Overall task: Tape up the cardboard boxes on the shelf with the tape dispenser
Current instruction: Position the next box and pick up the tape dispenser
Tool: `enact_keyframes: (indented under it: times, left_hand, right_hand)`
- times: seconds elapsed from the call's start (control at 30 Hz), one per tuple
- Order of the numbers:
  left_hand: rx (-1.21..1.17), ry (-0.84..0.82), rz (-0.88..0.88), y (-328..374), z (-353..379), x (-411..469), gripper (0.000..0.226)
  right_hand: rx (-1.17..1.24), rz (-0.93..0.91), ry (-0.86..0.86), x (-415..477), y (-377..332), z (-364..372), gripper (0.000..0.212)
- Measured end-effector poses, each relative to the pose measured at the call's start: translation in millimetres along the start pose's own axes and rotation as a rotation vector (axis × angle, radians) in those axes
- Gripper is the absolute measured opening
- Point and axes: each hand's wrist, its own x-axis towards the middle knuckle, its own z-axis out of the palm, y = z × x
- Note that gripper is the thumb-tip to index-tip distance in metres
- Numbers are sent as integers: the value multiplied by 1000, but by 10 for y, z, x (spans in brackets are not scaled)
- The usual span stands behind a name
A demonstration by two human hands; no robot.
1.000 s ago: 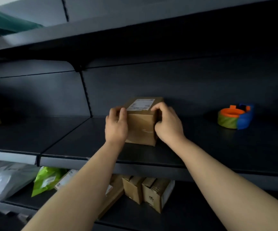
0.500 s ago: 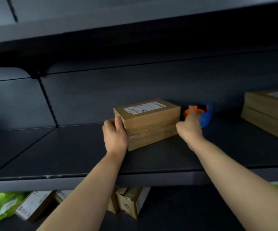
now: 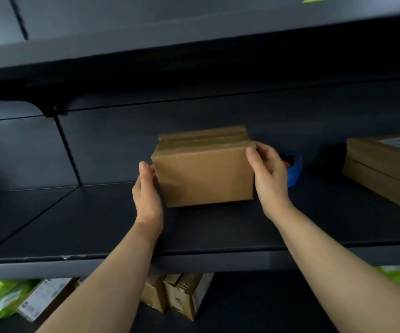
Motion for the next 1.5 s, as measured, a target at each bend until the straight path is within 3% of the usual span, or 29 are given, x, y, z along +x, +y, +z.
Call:
enact_keyframes:
  times: [0.17, 0.3, 0.4, 0.53, 0.63, 0.77, 0.9, 1.0, 1.1, 1.23, 1.5]
  left_hand:
    - [71, -77, -84, -150, -89, 9, 56]
    - [76, -71, -95, -162, -110, 13, 38]
    - [18, -52, -121, -165, -139, 41, 42]
    - [-46, -25, -77, -114, -157, 27, 38]
    - [-92, 20, -35, -108, -194, 18, 32]
    - [-141, -21, -60, -120, -245, 48, 53]
    - [-128, -104, -125, -99, -218, 28, 48]
    - [-61, -94, -219, -137, -210, 52, 72]
    - [-26, -63, -300, -164, -220, 86, 86]
    - [-38, -55, -301, -160, -220, 89, 77]
    - [-36, -66, -228, -136, -190, 64, 62]
  right_hand:
    - [-114, 33, -51, -116, 155, 66, 42]
    - [-128, 119, -100, -198, 216, 96, 59]
    - [-92, 134, -157, -188, 205, 82, 40]
    - [-28, 105, -241, -219, 186, 63, 48]
    - [15, 74, -170, -218, 188, 47, 38]
    - [10, 57, -181, -225, 128, 60, 36]
    - [-1, 149, -160, -171, 157, 52, 39]
    - [0, 270, -140, -148, 218, 57, 28]
    - [-71, 369, -153, -128, 298, 73, 37]
    - [-66, 362, -148, -120, 282, 71, 24]
    - [-87, 357, -141, -123, 314, 68, 43]
